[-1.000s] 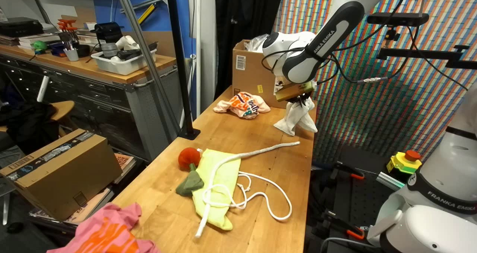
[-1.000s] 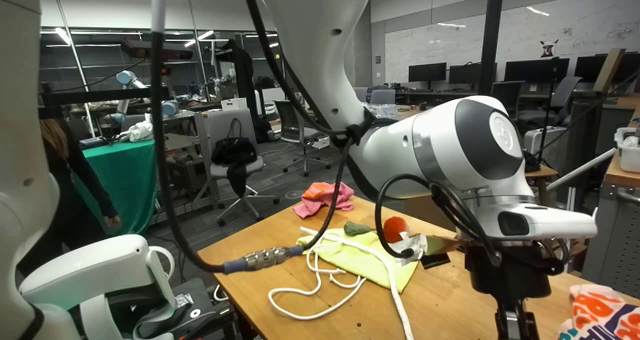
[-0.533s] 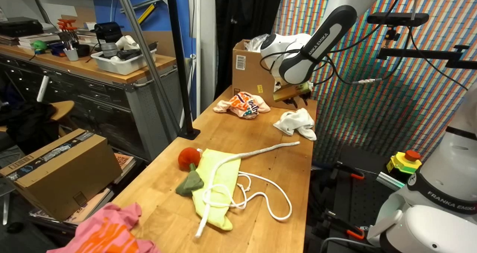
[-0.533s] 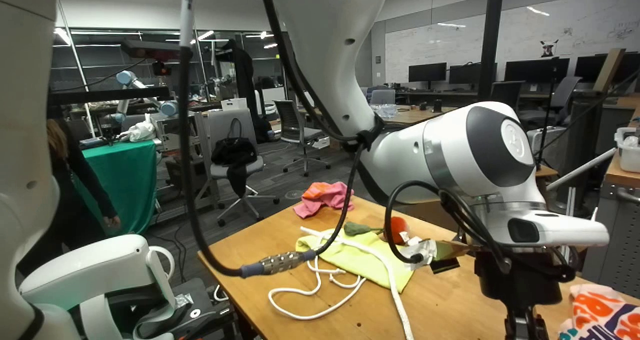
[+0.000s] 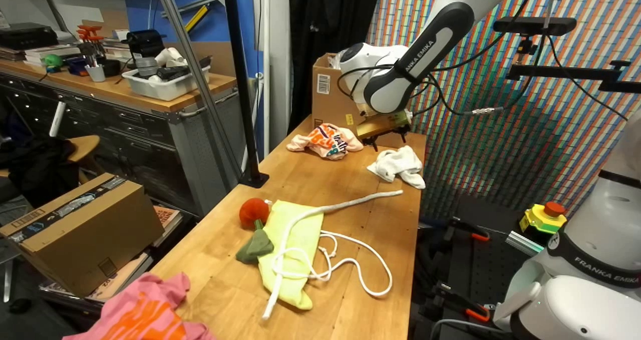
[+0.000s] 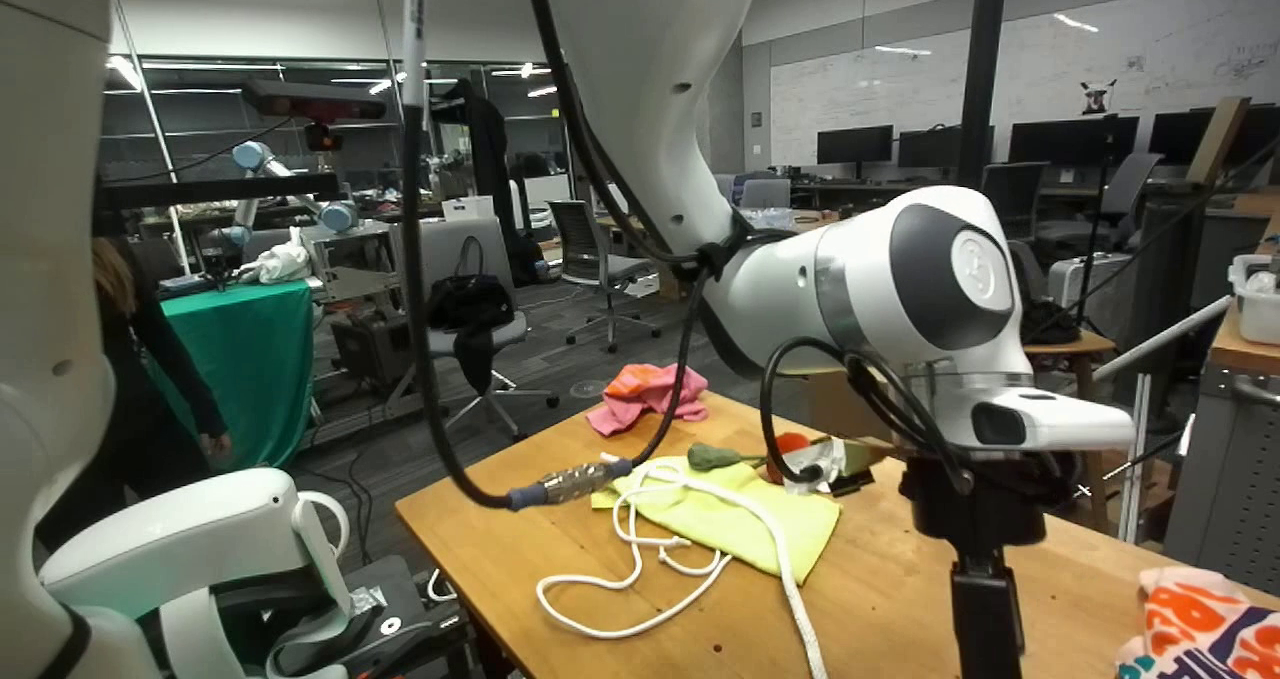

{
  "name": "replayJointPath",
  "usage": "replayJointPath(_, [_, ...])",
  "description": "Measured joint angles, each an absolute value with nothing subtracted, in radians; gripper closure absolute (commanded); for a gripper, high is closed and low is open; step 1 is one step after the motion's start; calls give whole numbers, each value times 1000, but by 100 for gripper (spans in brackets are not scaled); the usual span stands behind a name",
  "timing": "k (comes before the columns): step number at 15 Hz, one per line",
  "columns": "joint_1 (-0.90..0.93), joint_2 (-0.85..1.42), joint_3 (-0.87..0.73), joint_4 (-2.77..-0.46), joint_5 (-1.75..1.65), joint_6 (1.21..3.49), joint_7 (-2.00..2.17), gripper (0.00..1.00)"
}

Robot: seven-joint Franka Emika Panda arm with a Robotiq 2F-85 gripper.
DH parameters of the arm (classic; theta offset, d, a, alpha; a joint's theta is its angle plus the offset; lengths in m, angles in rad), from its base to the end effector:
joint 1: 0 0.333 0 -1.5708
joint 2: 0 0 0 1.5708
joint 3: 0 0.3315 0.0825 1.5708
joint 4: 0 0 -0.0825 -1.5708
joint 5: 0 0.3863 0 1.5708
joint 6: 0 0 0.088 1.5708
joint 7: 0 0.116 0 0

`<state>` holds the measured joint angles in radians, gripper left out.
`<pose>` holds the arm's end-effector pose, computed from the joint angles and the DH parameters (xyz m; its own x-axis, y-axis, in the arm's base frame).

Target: Separate the things on the heap

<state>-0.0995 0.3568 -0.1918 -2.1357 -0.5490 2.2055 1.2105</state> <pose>0.5202 -0.1789 0.2294 0.4880 -0.8429 0.2265 -0.8166 -0.3492 0.4596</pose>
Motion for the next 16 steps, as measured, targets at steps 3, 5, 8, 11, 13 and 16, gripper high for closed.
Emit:
replayJointPath(3, [-58, 346, -139, -2136, -505, 2227, 1115, 0])
replayJointPath(5, [-26, 335, -109, -2136, -479, 2233, 1050, 0])
replayJointPath(8, [14, 321, -68, -2136, -438, 2252, 944, 0])
replayJointPath(11, [44, 314, -31, -2135, -375, 2280, 839, 0])
replayJointPath(13, [58, 314, -10, -2135, -316, 2293, 785, 0])
replayJointPath(16, [74, 318, 15, -2135, -201, 2300, 709, 0])
